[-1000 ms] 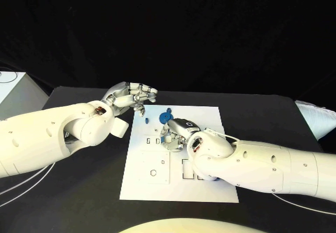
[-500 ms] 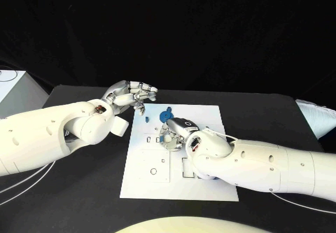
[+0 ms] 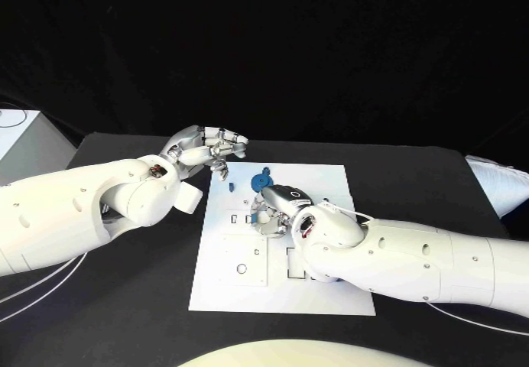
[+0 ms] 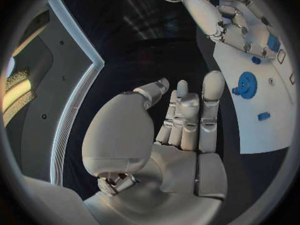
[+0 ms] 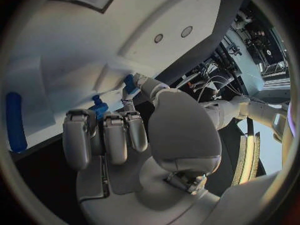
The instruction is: Assemble the parts on the task board
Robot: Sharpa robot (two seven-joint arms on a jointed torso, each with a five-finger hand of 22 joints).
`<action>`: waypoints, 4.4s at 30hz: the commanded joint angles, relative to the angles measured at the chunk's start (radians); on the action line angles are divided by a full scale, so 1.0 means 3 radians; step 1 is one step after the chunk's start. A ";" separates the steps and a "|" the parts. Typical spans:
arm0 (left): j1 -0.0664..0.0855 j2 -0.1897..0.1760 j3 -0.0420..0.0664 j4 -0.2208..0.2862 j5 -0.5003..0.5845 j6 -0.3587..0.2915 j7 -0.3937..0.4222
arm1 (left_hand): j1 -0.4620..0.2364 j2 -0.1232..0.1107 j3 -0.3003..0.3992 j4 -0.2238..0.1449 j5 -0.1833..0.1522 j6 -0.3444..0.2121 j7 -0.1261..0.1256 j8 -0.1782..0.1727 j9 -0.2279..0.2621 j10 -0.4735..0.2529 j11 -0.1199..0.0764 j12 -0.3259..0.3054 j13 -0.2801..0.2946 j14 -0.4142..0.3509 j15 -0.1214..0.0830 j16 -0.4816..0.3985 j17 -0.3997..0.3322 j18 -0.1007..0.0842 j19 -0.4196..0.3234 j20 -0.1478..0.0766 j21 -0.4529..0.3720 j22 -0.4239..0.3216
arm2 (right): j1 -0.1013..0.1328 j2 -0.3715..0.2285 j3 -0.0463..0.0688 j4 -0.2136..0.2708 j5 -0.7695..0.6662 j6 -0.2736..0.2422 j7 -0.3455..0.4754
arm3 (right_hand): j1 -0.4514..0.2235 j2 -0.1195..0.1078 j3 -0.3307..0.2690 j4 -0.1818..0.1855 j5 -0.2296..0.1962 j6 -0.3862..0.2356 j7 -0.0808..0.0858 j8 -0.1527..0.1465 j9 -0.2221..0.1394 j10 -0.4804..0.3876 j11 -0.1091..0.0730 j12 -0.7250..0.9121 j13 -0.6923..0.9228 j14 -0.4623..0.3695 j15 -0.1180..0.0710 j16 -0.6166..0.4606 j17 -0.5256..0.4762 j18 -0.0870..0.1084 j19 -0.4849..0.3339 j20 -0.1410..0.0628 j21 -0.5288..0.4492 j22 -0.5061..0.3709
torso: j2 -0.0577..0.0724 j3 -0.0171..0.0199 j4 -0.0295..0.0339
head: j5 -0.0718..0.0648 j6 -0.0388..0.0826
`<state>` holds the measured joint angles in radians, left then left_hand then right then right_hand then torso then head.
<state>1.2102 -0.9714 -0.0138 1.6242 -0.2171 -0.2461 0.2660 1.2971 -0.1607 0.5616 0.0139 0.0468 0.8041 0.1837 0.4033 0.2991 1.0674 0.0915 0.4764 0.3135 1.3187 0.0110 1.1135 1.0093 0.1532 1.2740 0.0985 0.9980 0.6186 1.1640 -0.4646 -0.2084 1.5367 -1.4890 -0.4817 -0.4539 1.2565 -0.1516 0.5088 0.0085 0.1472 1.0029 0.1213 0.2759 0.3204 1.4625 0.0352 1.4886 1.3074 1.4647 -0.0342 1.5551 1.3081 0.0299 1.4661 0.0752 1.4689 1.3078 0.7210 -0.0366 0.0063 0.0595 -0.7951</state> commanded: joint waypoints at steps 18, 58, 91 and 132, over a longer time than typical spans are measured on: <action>0.0002 0.0003 0.0000 0.0001 -0.0009 0.0059 0.0030 | -0.0016 -0.0007 -0.0004 -0.0001 0.0008 -0.0011 -0.0012 0.0022 -0.0002 0.0006 0.0003 0.0019 0.0005 0.0005 0.0011 0.0029 0.0011 -0.0020 0.0012 0.0002 0.0034 0.0034 | -0.0013 -0.0001 -0.0010 0.0000 -0.0033 0.0116 -0.0027 | -0.0112 -0.0166 -0.0075 0.0082 0.0044 -0.0211 0.0073 -0.0080 0.0013 0.0052 0.0077 -0.0140 0.0513 0.0309 0.0065 -0.0028 0.0695 0.0010 0.0136 0.0041 -0.0111 0.0595 | -0.0001 0.0000 0.0000 | 0.0000 -0.0018; 0.0012 0.0034 -0.0001 -0.0170 -0.1088 0.0500 -0.1357 | -0.0462 0.0018 -0.0367 0.0357 0.0007 0.0154 -0.0198 0.0552 0.0317 0.0681 -0.0151 0.2698 0.2477 0.0772 -0.0096 0.1434 0.1706 -0.0252 0.0395 -0.0064 0.1294 0.1806 | 0.0304 -0.0711 0.0022 0.0443 0.1039 -0.0137 0.1560 | 0.0766 0.0017 -0.1363 0.0870 0.0083 -0.0450 0.0134 -0.0128 0.0040 -0.0093 0.0136 -0.0274 0.0357 0.0285 0.0118 -0.0082 0.0608 0.0064 0.0048 0.0097 -0.0393 0.0481 | -0.0121 0.0012 -0.0001 | 0.0003 0.0011; 0.0359 0.0906 -0.0270 -0.0643 -0.2324 0.1626 -0.2901 | -0.0880 0.0128 -0.0698 0.0913 0.0008 -0.0058 -0.0254 0.0987 0.0852 0.0512 -0.0192 0.2608 0.2343 0.0739 -0.0134 0.1388 0.1631 -0.0257 0.0364 -0.0098 0.1336 0.1870 | 0.0679 -0.1002 0.0087 -0.0259 0.2549 0.0057 0.1733 | 0.0753 -0.0056 -0.1262 0.0911 0.0440 -0.0513 0.0142 -0.0094 0.0049 -0.0144 0.0140 -0.0322 0.0308 0.0274 0.0117 -0.0105 0.0573 0.0082 0.0011 0.0090 -0.0498 0.0439 | -0.0232 0.0052 0.0030 | 0.0029 -0.0145; 0.0353 0.1192 -0.0390 -0.0875 -0.2306 0.1847 -0.2919 | -0.0728 0.0211 -0.0602 0.0841 0.0009 -0.0123 -0.0248 0.1027 0.0964 0.0439 -0.0187 0.2554 0.2266 0.0734 -0.0128 0.1384 0.1626 -0.0255 0.0349 -0.0092 0.1330 0.1862 | 0.0699 -0.0938 0.0094 -0.0327 0.2518 0.0113 0.1643 | 0.0746 -0.0051 -0.1250 0.0915 0.0456 -0.0539 0.0146 -0.0102 0.0046 -0.0157 0.0144 -0.0336 0.0295 0.0270 0.0120 -0.0112 0.0561 0.0086 0.0003 0.0093 -0.0519 0.0429 | -0.0229 0.0041 0.0034 | -0.0014 -0.0240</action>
<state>1.3163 -0.6171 -0.1306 1.3643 -0.9093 0.2833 -0.6090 1.0671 -0.0986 0.3755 0.2662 0.0492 0.7754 0.1087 0.7072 0.5876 1.2061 0.0339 1.2460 0.9929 1.4668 -0.0232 1.5326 1.3076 0.0907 1.3828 0.0715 1.4008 1.1765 1.3733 -0.7470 -0.1807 1.4383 -0.7301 -0.4651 0.0373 1.4885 -0.1673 0.1315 0.2814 0.2810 0.8499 0.1646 0.2474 0.3358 1.4233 0.0780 1.3916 1.3073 1.4681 -0.0018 1.5258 1.3073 0.0458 1.4679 0.1023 1.3180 1.3074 0.6521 -0.0242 0.0171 0.0564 -0.8655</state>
